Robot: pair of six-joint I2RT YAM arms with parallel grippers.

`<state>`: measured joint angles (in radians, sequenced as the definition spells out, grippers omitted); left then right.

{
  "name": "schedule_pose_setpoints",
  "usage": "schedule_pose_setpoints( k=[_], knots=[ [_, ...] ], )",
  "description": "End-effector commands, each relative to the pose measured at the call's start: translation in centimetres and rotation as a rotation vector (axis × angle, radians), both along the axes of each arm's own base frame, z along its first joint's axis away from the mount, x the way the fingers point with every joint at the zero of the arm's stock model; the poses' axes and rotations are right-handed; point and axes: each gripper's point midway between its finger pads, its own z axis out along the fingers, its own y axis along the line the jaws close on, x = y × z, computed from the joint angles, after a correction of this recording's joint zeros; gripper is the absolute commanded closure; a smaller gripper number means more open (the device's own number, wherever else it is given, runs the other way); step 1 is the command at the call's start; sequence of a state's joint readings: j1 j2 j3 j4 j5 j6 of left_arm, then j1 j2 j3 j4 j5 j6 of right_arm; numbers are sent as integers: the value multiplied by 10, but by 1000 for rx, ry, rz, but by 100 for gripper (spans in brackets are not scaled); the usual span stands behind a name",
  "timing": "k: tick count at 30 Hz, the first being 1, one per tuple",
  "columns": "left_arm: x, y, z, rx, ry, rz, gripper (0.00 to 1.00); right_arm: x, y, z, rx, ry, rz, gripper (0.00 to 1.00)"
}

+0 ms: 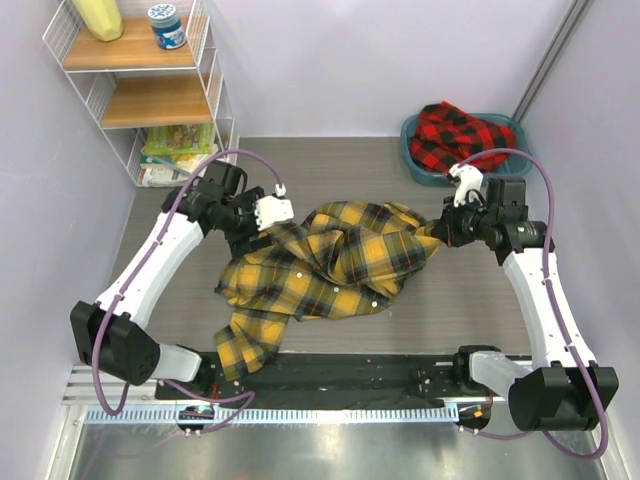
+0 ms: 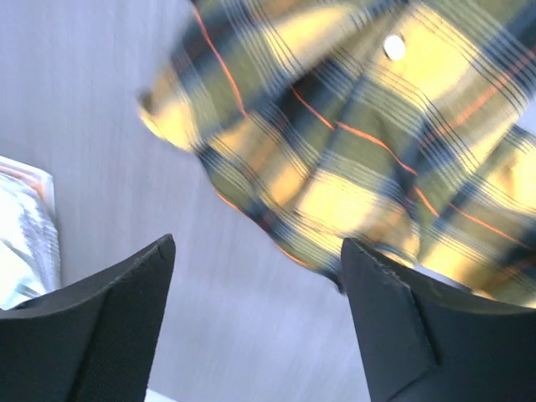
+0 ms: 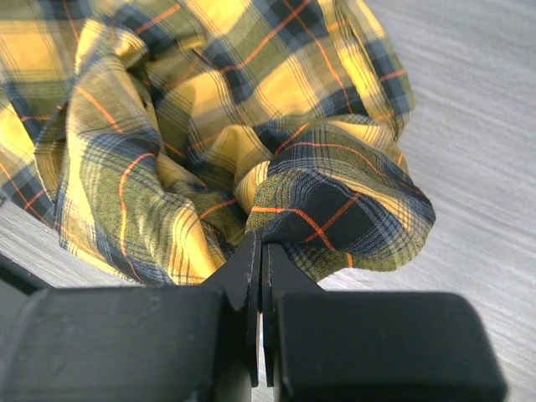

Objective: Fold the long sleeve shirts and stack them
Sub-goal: Flatten the shirt out

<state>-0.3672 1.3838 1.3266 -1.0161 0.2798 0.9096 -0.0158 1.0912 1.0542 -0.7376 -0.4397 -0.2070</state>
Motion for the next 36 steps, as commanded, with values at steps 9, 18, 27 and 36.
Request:
schedule_pose_setpoints(
  k=[9,18,27,36],
  knots=[
    [25,-40,-48,-27,-228,-439,10,16,4,30,22,-97,12,99],
    [70,-56,-88,-32,-255,-403,10,20,3,22,20,-70,2,99],
    [115,-55,-98,17,-315,-291,68,25,0,21,14,-68,-18,99],
    [58,16,28,-206,-94,251,100,17,-13,98,33,-300,-153,99]
  ],
)
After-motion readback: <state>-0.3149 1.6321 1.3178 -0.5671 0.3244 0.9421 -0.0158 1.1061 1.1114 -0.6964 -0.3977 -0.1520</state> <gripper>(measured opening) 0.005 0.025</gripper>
